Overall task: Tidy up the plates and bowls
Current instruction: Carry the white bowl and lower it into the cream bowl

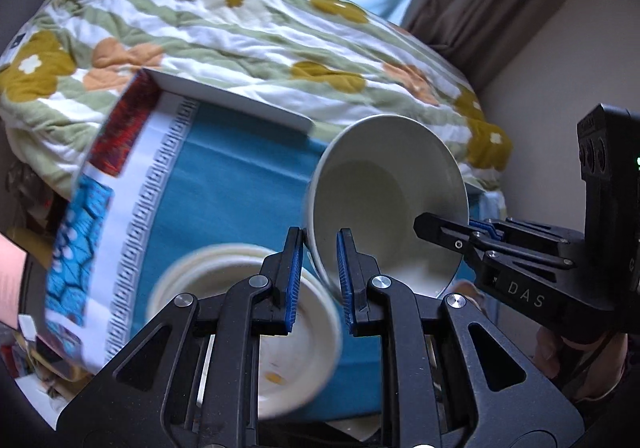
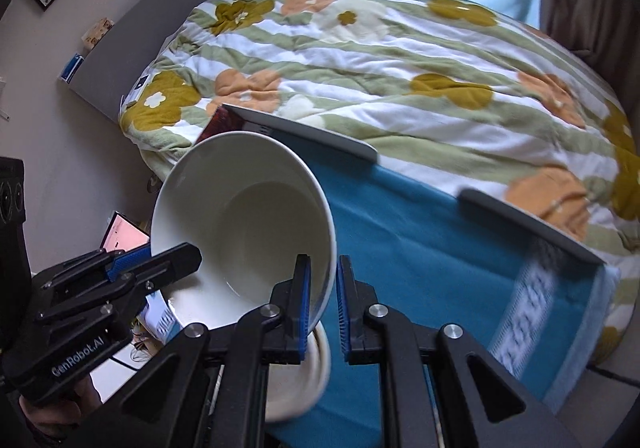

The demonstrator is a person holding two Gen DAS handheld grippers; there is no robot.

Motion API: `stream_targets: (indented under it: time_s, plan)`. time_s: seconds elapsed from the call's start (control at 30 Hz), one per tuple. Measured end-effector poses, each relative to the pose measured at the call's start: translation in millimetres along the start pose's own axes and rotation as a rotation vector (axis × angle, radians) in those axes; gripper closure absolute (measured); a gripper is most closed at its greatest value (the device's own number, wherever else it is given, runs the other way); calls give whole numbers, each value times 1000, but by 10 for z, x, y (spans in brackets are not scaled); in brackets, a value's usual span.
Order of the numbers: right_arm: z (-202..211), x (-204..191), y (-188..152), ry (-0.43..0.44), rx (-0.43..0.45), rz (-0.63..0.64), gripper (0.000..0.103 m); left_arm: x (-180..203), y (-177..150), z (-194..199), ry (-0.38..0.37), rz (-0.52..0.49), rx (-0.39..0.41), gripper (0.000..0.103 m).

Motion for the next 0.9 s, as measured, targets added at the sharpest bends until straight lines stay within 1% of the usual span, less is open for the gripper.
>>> stream_targets:
  time_s: [0.07, 0.17, 0.23, 0.43, 0.53, 0.63, 0.73, 0.9]
  plan:
    - [151, 204, -253, 0, 6, -25, 92, 266, -160, -11, -3, -21, -10, 88]
    - [309, 477, -618, -25, 12, -60, 92, 729, -440, -64, 7, -65, -34, 88]
    - [394, 680, -840, -37, 10, -93, 92, 972, -607, -113, -4, -79, -54, 88]
    - [590, 1241, -1320, -64, -4, -179, 92, 1574, -992, -314, -41, -141, -129, 88]
    - [585, 1446, -1492, -74, -20, -225, 92, 1772, -1094, -436, -46, -181, -171, 88]
    - [538, 1638, -1631, -70, -37, -279, 92, 1887, -1159, -576, -34, -229, -214, 88]
    - [458, 1751, -1730, -60, -56, -324, 92, 1948, -1206, -701, -18, -271, -247, 88]
    - [361, 1859, -1834, -51, -75, -369, 92, 1971, -1252, -849, -6, -308, -287, 88]
Point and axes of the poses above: each gripper's, at about its wrist camera, not at the fingertips, and z roughly against the way its jaws point, x to its right, y to its top, the point moved 6 cm from there along -z, roughly the way its jaws point, and after that the axes turned 10 degrees about -z, right-handed, at the moved point
